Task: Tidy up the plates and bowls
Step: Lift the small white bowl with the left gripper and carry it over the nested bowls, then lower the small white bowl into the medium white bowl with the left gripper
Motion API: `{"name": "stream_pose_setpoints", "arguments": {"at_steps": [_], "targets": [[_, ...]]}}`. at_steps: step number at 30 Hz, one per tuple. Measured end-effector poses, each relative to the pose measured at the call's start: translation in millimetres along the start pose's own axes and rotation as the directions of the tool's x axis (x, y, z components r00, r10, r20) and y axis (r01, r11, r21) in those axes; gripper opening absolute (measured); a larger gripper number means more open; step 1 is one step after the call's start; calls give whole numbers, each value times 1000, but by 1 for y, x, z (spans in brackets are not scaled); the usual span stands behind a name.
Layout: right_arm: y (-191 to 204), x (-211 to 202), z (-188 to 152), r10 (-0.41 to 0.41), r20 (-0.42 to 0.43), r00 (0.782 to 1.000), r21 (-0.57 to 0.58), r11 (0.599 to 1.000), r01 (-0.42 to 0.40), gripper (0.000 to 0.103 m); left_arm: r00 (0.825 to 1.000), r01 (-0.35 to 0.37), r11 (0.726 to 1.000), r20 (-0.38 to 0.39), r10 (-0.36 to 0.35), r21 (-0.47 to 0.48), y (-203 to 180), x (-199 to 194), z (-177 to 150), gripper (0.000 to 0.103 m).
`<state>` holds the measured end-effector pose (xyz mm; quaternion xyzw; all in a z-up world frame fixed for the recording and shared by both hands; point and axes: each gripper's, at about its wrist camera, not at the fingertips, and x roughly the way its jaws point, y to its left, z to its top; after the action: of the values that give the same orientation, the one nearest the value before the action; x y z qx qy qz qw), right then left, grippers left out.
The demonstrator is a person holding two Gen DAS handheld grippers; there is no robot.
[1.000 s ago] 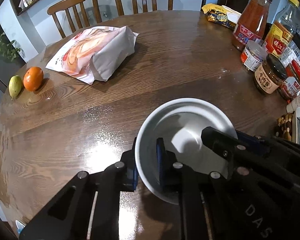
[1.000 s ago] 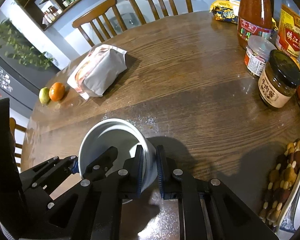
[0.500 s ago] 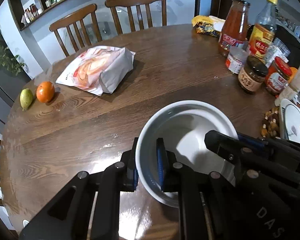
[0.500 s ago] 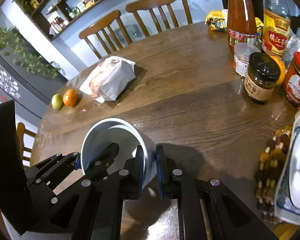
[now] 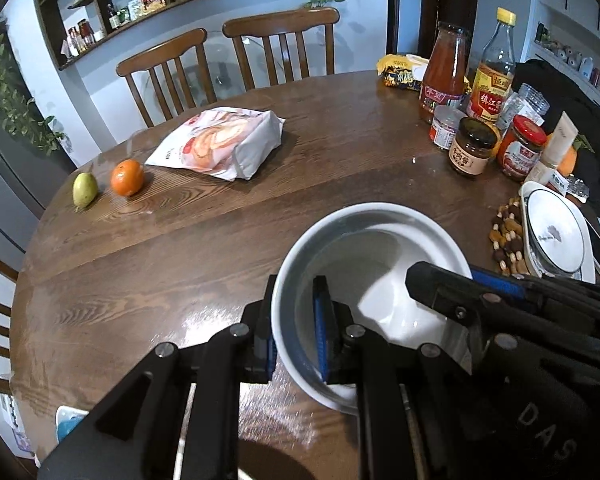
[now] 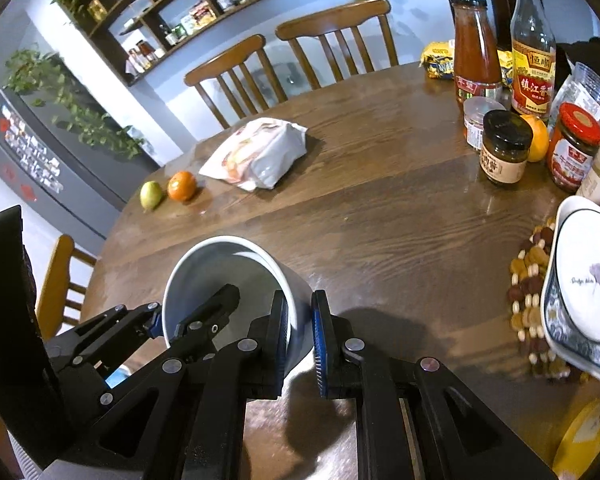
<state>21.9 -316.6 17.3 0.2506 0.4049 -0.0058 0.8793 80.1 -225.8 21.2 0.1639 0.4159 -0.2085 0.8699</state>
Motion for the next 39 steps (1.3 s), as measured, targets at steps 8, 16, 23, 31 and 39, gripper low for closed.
{"name": "stream_pose_setpoints", "arguments": {"at_steps": [8, 16, 23, 31, 39], "targets": [[22, -16, -21, 28, 3, 1000, -30, 999, -28, 14, 1000, -11, 999, 19, 12, -30, 14, -28, -24, 13], [49, -24, -41, 57, -15, 998, -69, 996, -58, 14, 999, -37, 997, 25, 39, -65, 31, -48, -46, 13], [70, -26, -55, 79, -37, 996, -103, 991, -83, 14, 998, -64, 993, 14, 66, -98, 46, -60, -63, 13], [95, -19, -70, 110, -83, 990, -143, 982, -121, 14, 996, -82, 986, -28, 79, -148, 71, -69, -84, 13], [116, -6, -85, 138, -141, 980, -172, 972, -161, 14, 992, -112, 976, -74, 99, -188, 90, -70, -103, 13]]}}
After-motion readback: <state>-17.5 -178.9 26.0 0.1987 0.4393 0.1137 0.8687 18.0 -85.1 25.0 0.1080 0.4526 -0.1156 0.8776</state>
